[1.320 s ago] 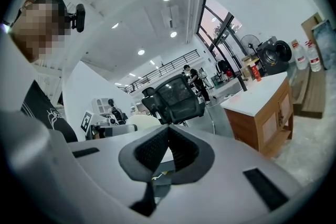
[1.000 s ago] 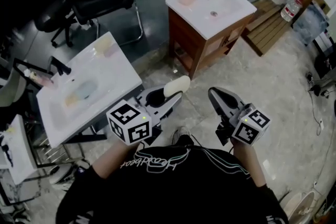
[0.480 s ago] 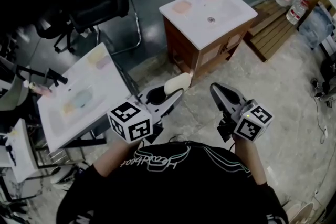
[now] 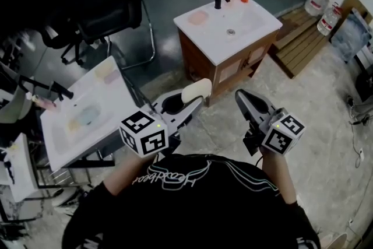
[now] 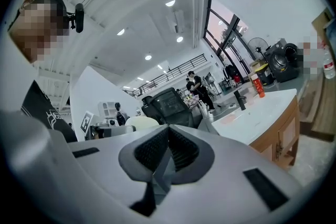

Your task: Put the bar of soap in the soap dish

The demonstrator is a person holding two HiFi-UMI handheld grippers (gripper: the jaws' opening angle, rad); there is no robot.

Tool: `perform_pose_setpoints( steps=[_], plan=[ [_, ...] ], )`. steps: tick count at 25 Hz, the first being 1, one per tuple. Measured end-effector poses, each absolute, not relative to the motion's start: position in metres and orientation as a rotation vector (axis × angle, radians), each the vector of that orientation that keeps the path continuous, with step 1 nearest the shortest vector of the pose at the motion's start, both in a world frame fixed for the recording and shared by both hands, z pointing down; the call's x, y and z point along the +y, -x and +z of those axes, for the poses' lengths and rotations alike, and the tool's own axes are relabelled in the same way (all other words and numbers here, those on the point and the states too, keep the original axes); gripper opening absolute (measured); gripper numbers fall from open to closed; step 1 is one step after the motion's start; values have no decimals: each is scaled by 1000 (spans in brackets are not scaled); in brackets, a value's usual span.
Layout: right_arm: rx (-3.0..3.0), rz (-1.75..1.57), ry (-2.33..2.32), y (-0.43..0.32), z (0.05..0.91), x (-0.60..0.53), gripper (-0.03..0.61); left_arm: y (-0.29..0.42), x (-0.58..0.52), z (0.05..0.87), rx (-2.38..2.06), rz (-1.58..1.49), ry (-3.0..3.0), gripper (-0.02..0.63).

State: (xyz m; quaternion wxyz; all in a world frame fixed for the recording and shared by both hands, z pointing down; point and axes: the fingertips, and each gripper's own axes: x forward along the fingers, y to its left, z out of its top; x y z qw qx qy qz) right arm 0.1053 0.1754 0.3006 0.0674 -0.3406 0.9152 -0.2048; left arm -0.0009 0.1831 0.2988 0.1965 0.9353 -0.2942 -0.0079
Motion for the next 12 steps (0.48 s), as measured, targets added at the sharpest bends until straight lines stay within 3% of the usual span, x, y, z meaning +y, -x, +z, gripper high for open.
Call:
perform_pose_setpoints(
  steps=[12],
  plan=[
    [2783,-618,1003,-99,305,173,26,5,180,298,-837,-33,-2638,129]
  ],
)
